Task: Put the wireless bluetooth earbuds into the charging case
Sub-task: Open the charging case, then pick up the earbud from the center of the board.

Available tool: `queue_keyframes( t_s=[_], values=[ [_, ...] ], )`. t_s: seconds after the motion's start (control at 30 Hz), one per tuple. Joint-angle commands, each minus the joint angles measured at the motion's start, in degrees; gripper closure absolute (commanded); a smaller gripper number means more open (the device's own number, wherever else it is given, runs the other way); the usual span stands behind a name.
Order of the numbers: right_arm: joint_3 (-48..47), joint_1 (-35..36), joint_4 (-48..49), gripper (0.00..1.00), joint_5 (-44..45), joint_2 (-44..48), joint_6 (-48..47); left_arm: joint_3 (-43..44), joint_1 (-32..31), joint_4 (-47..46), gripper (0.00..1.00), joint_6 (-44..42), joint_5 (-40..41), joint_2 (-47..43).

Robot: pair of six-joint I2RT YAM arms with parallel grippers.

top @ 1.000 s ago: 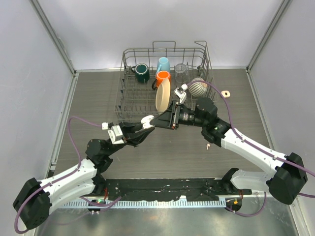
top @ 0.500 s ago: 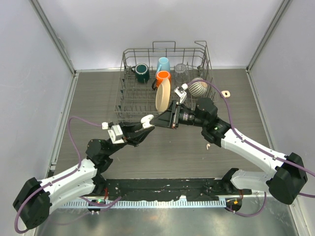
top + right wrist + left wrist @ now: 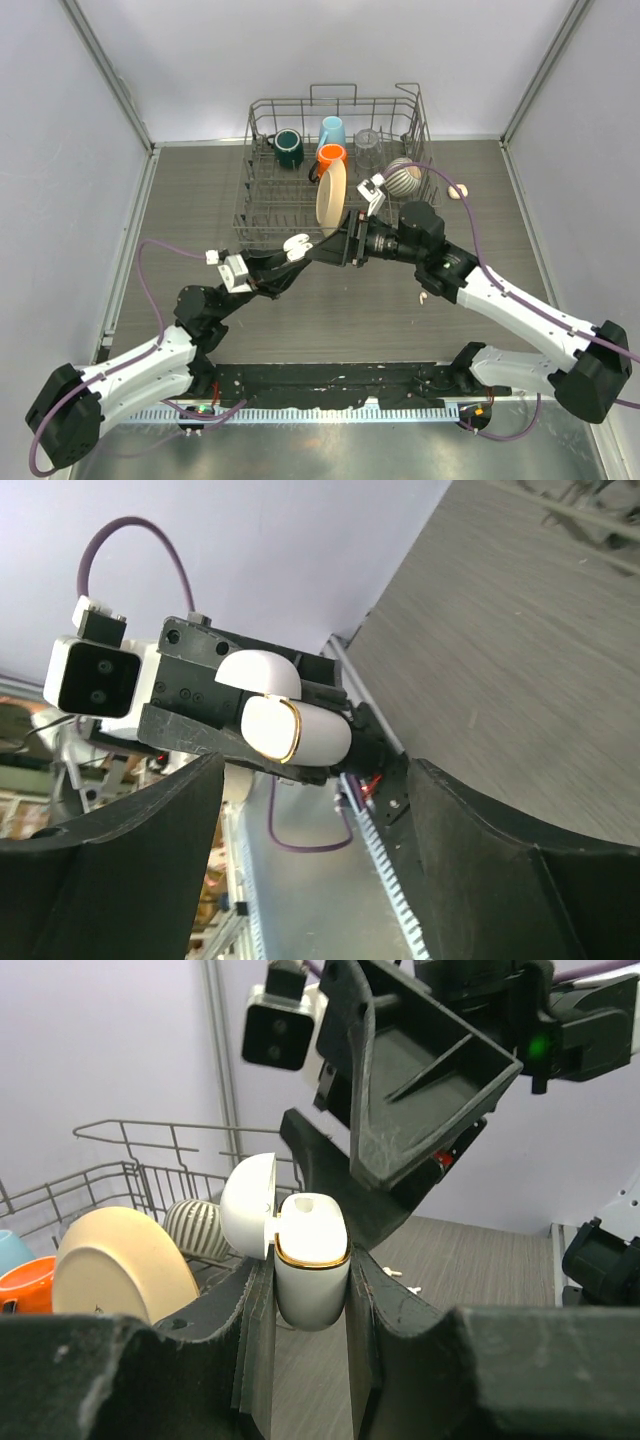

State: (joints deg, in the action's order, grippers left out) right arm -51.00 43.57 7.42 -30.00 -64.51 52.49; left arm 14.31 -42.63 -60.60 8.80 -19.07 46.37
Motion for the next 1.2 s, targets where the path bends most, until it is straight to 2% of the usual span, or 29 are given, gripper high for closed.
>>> queue_keyframes(
  t_s=[0.0, 0.13, 0.17, 0.23, 0.27, 0.3, 0.37, 0.57, 0.73, 0.9, 1.17],
  values=[
    [-4.01, -0.33, -6.79, 0.2, 6.78, 4.91, -7.83, -1.56, -0.08, -2.68, 1.0, -0.27, 2.9, -2.68],
    [-4.55, -0.94, -15.66, 0.19, 15.83, 9.22, -11.7, -2.53, -0.08, -1.19, 1.0, -0.27, 3.25, -4.97],
    [-5.07, -1.29, -18.47, 0.19, 22.63, 10.27, -12.23, -2.96, -0.08, -0.84, 1.0, -0.27, 3.08, -5.58],
    [-5.95, -2.87, -29.35, 0.19, 30.92, 12.47, -13.2, -3.05, -0.08, 0.83, 1.0, -0.19, 2.81, -7.52],
    [-6.73, -3.75, -33.57, 0.2, 39.32, 12.83, -13.12, -3.23, -0.08, 1.96, 1.0, -0.18, 2.72, -8.22],
    [-7.0, -4.71, -40.75, 0.2, 42.36, 13.27, -13.46, -3.23, -0.08, 2.58, 1.0, -0.1, 2.64, -9.79],
    [-6.39, -9.02, -48.59, 0.22, 47.46, 13.71, -13.64, -3.23, -0.08, 4.25, 1.0, 0.17, 1.85, -11.21],
    [1.5, -22.28, -53.3, 0.23, 46.26, 17.57, -10.92, -2.71, -0.08, 7.42, 1.0, 0.61, 0.35, -15.16],
    [7.22, -28.27, -54.62, 0.23, 47.4, 19.77, -9.25, -2.62, -0.08, 8.39, 1.0, 0.96, 0.0, -17.54],
    [12.06, -34.07, -49.88, 0.23, 42.49, 17.49, -10.3, -2.18, -0.08, 9.27, 1.0, 0.87, -0.62, -18.42],
    [15.85, -38.82, -39.08, 0.23, 38.17, 9.85, -11.27, -1.74, -0.08, 9.71, 1.0, 0.17, -1.93, -17.98]
  ],
)
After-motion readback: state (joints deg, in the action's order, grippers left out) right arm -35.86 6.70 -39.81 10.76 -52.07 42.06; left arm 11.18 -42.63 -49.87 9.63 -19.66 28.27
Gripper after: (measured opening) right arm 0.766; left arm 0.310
